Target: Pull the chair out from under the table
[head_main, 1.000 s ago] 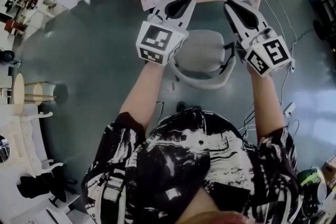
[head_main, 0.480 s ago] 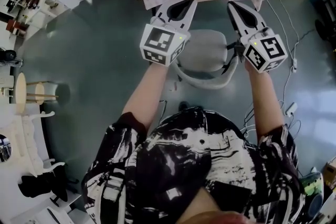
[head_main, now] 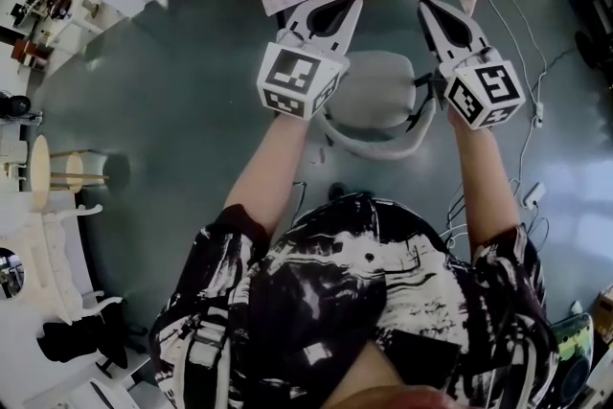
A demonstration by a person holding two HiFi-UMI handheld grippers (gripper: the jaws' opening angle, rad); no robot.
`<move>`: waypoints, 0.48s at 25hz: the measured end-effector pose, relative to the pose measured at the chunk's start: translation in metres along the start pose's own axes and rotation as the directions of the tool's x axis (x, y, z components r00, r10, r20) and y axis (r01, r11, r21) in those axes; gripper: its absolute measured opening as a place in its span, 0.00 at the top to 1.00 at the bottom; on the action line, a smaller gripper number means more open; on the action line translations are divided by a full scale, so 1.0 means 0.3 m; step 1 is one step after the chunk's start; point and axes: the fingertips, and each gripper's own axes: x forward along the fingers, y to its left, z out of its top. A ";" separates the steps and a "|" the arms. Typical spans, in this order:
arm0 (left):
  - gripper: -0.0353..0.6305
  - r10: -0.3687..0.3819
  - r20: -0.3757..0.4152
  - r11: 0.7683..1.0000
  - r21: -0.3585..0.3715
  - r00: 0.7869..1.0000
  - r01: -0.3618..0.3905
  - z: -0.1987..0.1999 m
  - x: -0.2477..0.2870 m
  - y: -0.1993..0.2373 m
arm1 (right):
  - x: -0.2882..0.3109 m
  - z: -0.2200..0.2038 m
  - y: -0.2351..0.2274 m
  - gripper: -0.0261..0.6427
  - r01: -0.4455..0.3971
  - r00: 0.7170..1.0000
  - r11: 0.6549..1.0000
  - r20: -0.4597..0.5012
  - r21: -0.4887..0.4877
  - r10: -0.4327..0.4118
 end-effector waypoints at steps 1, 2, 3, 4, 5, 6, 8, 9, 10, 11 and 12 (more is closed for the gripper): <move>0.95 -0.001 0.001 1.000 0.000 1.000 0.001 0.000 0.001 -0.004 | -0.003 -0.001 0.000 0.96 0.001 1.000 1.000 -0.001 -0.002 -0.001; 0.95 -0.002 0.001 1.000 -0.001 1.000 0.002 0.001 -0.001 -0.009 | -0.008 -0.001 0.002 0.96 0.002 1.000 1.000 -0.002 -0.004 -0.002; 0.95 -0.003 0.002 1.000 -0.003 1.000 0.003 0.004 -0.004 -0.014 | -0.013 0.001 0.005 0.96 0.003 1.000 1.000 -0.003 -0.005 -0.003; 0.95 -0.005 0.002 1.000 -0.004 1.000 0.005 0.007 -0.006 -0.018 | -0.017 0.003 0.008 0.96 0.003 1.000 1.000 -0.004 -0.006 -0.003; 0.95 -0.006 0.001 1.000 -0.005 1.000 0.006 0.009 -0.007 -0.022 | -0.021 0.004 0.009 0.96 0.003 1.000 1.000 -0.006 -0.005 -0.003; 0.95 -0.007 0.001 1.000 -0.006 1.000 0.007 0.009 -0.006 -0.025 | -0.023 0.003 0.008 0.96 0.003 1.000 1.000 -0.007 -0.005 -0.003; 0.95 -0.008 0.000 1.000 -0.006 1.000 0.008 0.002 -0.002 -0.033 | -0.028 -0.007 0.003 0.96 0.005 1.000 1.000 -0.010 -0.004 -0.005; 0.95 -0.008 -0.001 1.000 -0.007 1.000 0.008 -0.003 0.000 -0.036 | -0.031 -0.013 -0.001 0.96 0.006 1.000 1.000 -0.010 -0.004 -0.006; 0.95 -0.008 -0.001 1.000 -0.007 1.000 0.008 -0.006 0.002 -0.039 | -0.033 -0.018 -0.003 0.96 0.007 1.000 1.000 -0.010 -0.005 -0.007; 0.95 -0.007 -0.001 1.000 -0.007 1.000 0.007 -0.009 0.004 -0.041 | -0.035 -0.021 -0.005 0.96 0.007 1.000 1.000 -0.010 -0.006 -0.008; 0.95 -0.007 -0.001 1.000 -0.007 1.000 0.007 -0.010 0.004 -0.042 | -0.036 -0.023 -0.005 0.96 0.008 1.000 1.000 -0.010 -0.008 -0.008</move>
